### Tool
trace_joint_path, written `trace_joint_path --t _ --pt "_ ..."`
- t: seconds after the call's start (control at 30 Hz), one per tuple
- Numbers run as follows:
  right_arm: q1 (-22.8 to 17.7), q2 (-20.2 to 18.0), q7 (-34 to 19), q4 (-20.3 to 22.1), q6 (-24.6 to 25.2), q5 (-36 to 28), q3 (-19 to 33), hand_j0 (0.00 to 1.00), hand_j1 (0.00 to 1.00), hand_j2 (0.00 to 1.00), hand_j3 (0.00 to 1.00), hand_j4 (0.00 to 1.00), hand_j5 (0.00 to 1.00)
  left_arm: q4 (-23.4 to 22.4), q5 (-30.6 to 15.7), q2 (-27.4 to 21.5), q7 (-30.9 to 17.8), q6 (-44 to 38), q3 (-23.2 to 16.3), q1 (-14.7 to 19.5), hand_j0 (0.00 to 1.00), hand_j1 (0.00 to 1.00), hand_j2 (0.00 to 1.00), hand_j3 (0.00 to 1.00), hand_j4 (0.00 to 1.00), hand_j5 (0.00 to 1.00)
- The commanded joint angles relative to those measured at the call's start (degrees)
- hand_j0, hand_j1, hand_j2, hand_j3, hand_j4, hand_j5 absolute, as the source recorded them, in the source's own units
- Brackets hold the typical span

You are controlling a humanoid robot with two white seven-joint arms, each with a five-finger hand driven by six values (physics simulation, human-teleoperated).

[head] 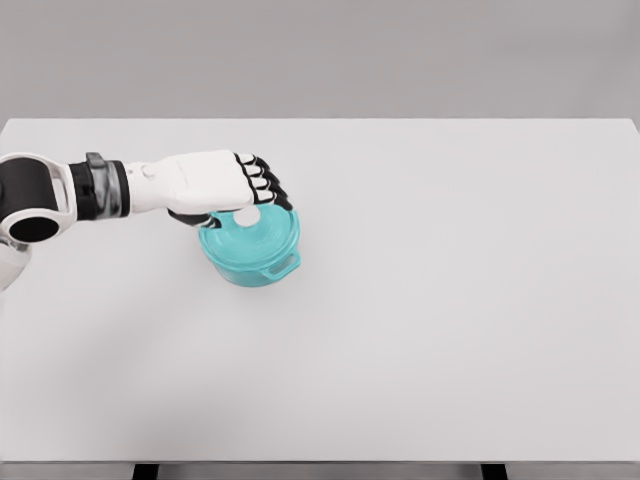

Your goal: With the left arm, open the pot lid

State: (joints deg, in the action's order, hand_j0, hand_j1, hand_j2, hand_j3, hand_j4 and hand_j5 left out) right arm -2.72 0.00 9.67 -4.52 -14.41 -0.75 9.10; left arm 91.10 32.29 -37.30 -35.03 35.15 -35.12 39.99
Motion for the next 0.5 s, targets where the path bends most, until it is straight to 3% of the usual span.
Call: trace_joint_path --t 0.0,0.47 --pt "0.0 0.0 0.0 0.0 0.0 0.0 0.0 1.00 1.00 1.00 1.00 1.00 1.00 -0.7 0.0 0.0 0.0 -0.1 0.0 0.0 0.84 0.84 0.84 0.84 0.84 0.84" --pt "0.0 0.0 0.0 0.0 0.0 0.0 0.0 1.00 1.00 1.00 1.00 1.00 1.00 -1.6 2.8 0.4 0.0 -0.1 0.0 -0.8 0.83 0.83 0.83 0.83 0.83 0.83"
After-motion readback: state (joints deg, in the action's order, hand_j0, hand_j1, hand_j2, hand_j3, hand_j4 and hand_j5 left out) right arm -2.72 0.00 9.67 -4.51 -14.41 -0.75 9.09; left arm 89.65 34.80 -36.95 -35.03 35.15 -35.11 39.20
